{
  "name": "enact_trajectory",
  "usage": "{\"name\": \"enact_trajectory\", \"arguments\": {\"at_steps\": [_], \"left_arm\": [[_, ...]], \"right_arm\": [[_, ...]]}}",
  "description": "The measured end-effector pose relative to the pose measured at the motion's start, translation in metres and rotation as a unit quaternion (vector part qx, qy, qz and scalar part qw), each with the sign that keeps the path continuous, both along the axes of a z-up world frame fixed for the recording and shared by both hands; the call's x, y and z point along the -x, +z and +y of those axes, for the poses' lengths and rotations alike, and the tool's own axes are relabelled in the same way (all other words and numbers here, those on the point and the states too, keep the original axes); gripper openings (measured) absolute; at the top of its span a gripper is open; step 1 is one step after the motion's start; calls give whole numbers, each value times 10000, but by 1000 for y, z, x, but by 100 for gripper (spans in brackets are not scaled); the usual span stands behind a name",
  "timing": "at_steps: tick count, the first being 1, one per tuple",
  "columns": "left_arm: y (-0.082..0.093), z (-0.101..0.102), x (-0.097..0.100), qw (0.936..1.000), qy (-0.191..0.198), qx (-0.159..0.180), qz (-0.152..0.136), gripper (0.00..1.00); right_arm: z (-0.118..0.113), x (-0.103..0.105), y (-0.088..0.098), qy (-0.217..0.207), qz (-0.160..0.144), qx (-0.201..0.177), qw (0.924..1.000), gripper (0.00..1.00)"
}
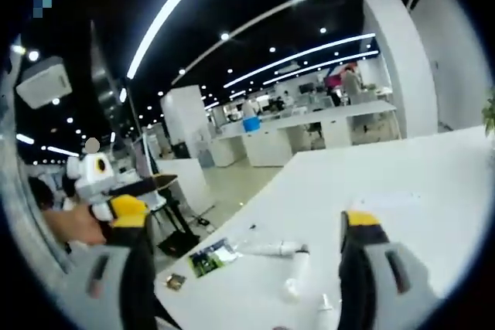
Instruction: Arrange the skincare products in the storage area until every visible bottle or jar stands upright without overlapping.
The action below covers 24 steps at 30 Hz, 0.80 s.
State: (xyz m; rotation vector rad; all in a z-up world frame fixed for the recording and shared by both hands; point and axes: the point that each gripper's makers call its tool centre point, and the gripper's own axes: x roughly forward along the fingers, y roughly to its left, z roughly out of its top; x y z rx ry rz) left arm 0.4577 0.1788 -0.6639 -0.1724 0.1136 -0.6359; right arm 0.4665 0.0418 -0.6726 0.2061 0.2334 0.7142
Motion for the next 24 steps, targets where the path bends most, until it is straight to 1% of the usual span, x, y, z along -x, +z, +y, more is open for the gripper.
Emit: {"name": "enact_trajectory", "arguments": {"at_steps": [2, 5, 6, 7, 9, 10, 11, 12, 13, 15, 16, 17, 19, 20, 21, 22, 24], "left_arm": [[3, -3, 1, 10000, -55, -19, -42, 100], [0, -2, 1, 9995, -87, -298, -107, 100], [0, -1, 0, 9995, -73, -304, -91, 100], [-3, 1, -1, 9996, -26, -287, -12, 100], [-7, -1, -1, 9996, -96, -240, 104, 100], [-8, -4, 0, 9992, -154, -334, 123, 100], [-8, -5, 1, 9990, -191, -397, 110, 100], [-7, -6, 2, 9982, -222, -551, 13, 100], [-7, -5, 2, 9980, -210, -589, -27, 100], [-6, -3, 0, 9987, -146, -487, -12, 100], [-6, -2, -1, 9992, -110, -382, 56, 100], [-6, -4, -2, 9996, -128, -174, 175, 100], [-6, -7, -3, 9994, -193, -223, 193, 100], [-6, -8, -2, 9991, -219, -311, 163, 100], [-4, -8, -2, 9988, -226, -429, 48, 100], [-4, -9, -2, 9988, -226, -443, 28, 100], [-6, -7, -4, 9989, -209, -410, 101, 100]], "right_arm": [[0, 0, 0, -12, -22, 13, 10000, 99], [0, -4, -5, -74, 100, -67, 9999, 99], [2, -5, -5, -55, 158, -100, 9998, 99], [6, -3, -3, -5, 162, -89, 9998, 99], [9, -2, -1, 56, 34, -15, 10000, 99], [10, -2, -2, 56, 35, 18, 10000, 99], [10, -2, -3, 49, 40, 21, 10000, 98], [10, -3, -5, 6, 81, -16, 10000, 98], [10, -3, -5, 0, 92, -35, 10000, 98], [12, 0, -6, 47, 194, -107, 9997, 97], [12, 0, -5, 56, 180, -102, 9998, 97], [12, 2, -5, 82, 98, -19, 9999, 97], [9, 2, -9, 38, 129, 56, 9999, 97], [7, 2, -10, 10, 153, 33, 9999, 96], [6, 1, -10, -18, 187, -26, 9998, 96], [5, 1, -10, -28, 216, -74, 9997, 96], [5, 2, -10, -12, 264, -100, 9996, 95]]}}
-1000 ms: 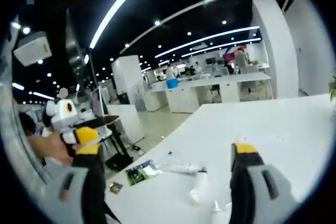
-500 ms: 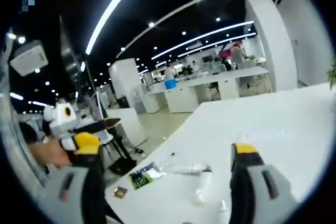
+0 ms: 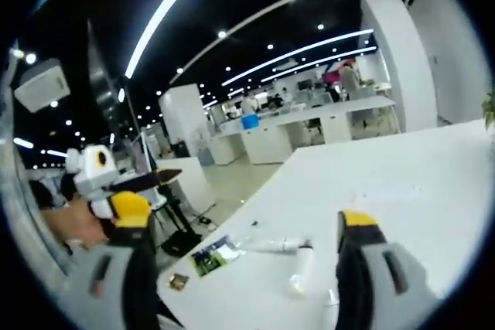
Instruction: Arrange the skincare products in the storage area until every visible bottle or jar stands upright without overlapping.
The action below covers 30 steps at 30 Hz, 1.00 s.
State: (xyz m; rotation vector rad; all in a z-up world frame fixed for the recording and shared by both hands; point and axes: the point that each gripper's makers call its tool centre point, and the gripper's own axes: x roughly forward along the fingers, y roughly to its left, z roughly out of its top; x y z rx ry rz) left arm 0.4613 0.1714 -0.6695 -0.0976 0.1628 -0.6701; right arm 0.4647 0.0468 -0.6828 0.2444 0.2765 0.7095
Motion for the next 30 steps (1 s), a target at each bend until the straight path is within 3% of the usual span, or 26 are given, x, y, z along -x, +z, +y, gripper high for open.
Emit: {"name": "enact_trajectory", "arguments": {"at_steps": [30], "left_arm": [[-9, 14, 5, 9997, 170, -162, 68, 100]], "right_arm": [[16, 2, -1, 196, -35, 179, 9996, 93]]}}
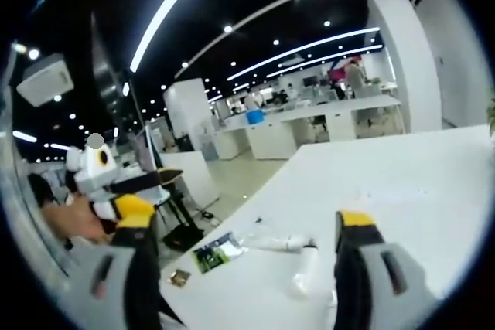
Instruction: Arrange the skincare products in the storage area until every visible bottle or jar stands upright without overlapping.
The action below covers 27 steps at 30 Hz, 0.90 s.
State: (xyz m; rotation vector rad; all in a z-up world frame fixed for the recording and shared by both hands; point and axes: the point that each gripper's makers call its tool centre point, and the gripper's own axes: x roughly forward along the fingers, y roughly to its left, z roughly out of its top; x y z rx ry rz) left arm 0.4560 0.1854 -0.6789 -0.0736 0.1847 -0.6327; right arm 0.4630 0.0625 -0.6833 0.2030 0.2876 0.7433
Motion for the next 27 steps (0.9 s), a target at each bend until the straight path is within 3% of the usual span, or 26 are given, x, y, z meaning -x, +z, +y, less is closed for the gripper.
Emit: {"name": "enact_trajectory", "arguments": {"at_steps": [8, 18, 22, 27], "left_arm": [[-14, 5, 0, 9998, 38, -93, 145, 100], [-67, 37, -16, 9957, 208, -585, 684, 100], [-77, 42, -30, 9950, 281, -518, 805, 100], [-95, 38, -52, 9926, 101, -786, 921, 100]], "right_arm": [[0, 2, -2, 9, 8, 43, 10000, 93], [-17, 6, -9, -191, 114, 65, 9997, 92], [-25, 7, -15, -307, 202, 83, 9993, 92], [-38, 7, -12, -507, 201, 132, 9984, 92]]}}
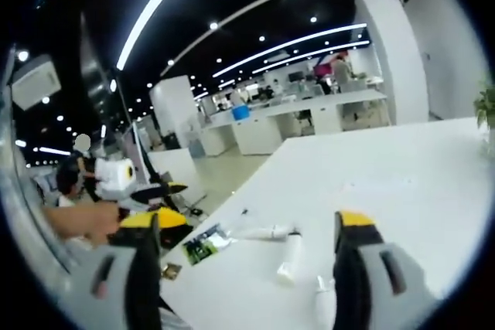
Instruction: Arrange the skincare products in the storage area until every visible bottle or jar stands upright without overlapping.
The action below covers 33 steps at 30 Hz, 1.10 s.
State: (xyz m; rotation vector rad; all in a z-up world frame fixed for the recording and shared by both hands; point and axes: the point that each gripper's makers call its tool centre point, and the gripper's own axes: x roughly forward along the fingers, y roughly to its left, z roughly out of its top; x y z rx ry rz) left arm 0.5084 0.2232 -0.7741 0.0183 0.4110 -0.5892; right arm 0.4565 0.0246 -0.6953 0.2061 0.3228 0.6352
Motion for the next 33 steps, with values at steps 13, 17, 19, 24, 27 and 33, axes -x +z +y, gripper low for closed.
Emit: {"name": "enact_trajectory", "arguments": {"at_steps": [13, 17, 19, 24, 27, 33], "left_arm": [[-44, -23, -55, 9939, -848, -702, -11, 96], [-58, -26, -64, 9911, -1004, -872, 82, 96], [-63, -27, -68, 9900, -1056, -931, 107, 96], [-79, -29, -76, 9844, -1295, -1180, 164, 93], [-85, -30, -79, 9820, -1390, -1246, 282, 93], [-103, -36, -91, 9760, -1618, -1405, 385, 89]], "right_arm": [[-37, 6, -9, -611, 227, 36, 9979, 91], [-42, 7, -10, -708, 259, 96, 9971, 91], [-43, 6, -10, -739, 269, 92, 9969, 91], [-45, 5, -12, -787, 324, 87, 9963, 90], [-47, 5, -12, -805, 329, 81, 9962, 90], [-55, 8, -15, -905, 393, 100, 9951, 90]]}}
